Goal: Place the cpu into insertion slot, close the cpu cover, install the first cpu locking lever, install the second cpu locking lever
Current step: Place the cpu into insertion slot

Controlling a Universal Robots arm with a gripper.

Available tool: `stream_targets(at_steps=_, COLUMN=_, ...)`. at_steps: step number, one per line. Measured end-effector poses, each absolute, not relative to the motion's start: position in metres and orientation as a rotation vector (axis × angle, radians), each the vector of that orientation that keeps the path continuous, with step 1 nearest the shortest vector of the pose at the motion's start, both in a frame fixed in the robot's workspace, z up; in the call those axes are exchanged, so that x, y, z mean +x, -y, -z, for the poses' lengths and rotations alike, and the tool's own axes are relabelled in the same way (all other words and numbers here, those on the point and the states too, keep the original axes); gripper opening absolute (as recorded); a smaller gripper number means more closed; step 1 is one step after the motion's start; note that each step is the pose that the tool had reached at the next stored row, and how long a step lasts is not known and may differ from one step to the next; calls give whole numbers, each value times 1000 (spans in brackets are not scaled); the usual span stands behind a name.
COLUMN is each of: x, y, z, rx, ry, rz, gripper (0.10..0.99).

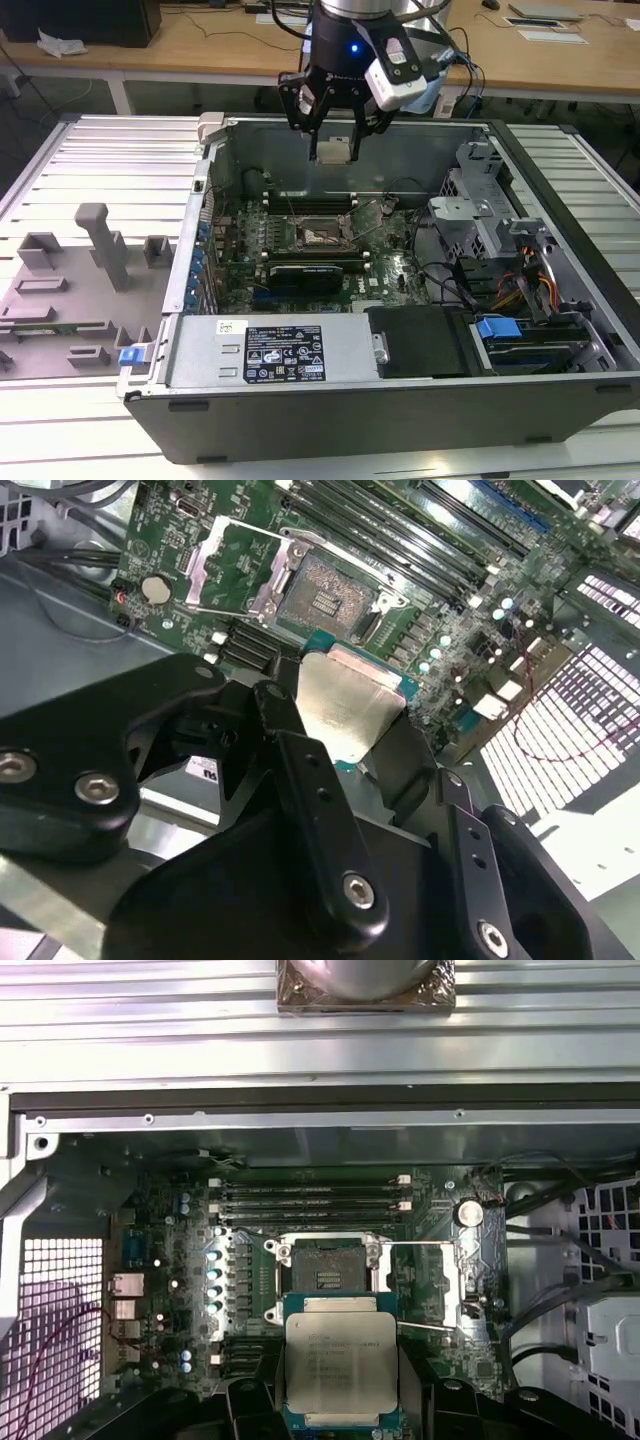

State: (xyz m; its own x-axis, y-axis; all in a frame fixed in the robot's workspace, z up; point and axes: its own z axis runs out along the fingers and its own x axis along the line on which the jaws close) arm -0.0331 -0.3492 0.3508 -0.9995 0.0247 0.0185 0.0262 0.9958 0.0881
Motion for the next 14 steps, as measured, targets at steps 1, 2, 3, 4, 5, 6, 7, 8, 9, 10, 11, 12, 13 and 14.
stream_targets(at_steps=1, x=-33, y=349, z=-349, rx=-40, ry=3121, rz=138, gripper=541)
stream_targets(at_steps=2, x=-33, y=349, z=-344, rx=-40, ry=3121, rz=138, gripper=541)
stream_targets(at_steps=3, x=-33, y=349, z=-340, rx=-40, ry=3121, rz=138, gripper=541)
stream_targets(at_steps=4, x=-33, y=349, z=-336, rx=-40, ry=3121, rz=138, gripper=541)
stream_targets(at_steps=5, x=-33, y=349, z=-333, rx=-40, ry=3121, rz=138, gripper=541)
stream_targets(at_steps=6, x=-33, y=349, z=-331, rx=-40, ry=3121, rz=138, gripper=541)
stream_targets(at_steps=7, x=-33, y=349, z=-329, rx=-40, ry=3121, rz=138, gripper=541)
stream_targets(at_steps=8, x=-33, y=349, z=-327, rx=-40, ry=3121, rz=138, gripper=541)
stream_targets(at_steps=9, x=-33, y=349, z=-324, rx=-40, ry=3121, rz=138, gripper=541)
stream_targets(at_steps=10, x=-33, y=348, z=-319, rx=-40, ry=3121, rz=138, gripper=541)
stream_targets(at_steps=11, x=-33, y=348, z=-317, rx=-40, ry=3121, rz=138, gripper=541)
stream_targets(at_steps=12, x=-33, y=348, z=-315, rx=-40, ry=3121, rz=138, gripper=541)
stream_targets(at_steps=13, x=-33, y=347, z=-312, rx=-40, ry=3121, rz=138, gripper=541)
stream_targets(at_steps=14, x=-33, y=347, z=-311, rx=-40, ry=3121, rz=138, gripper=541)
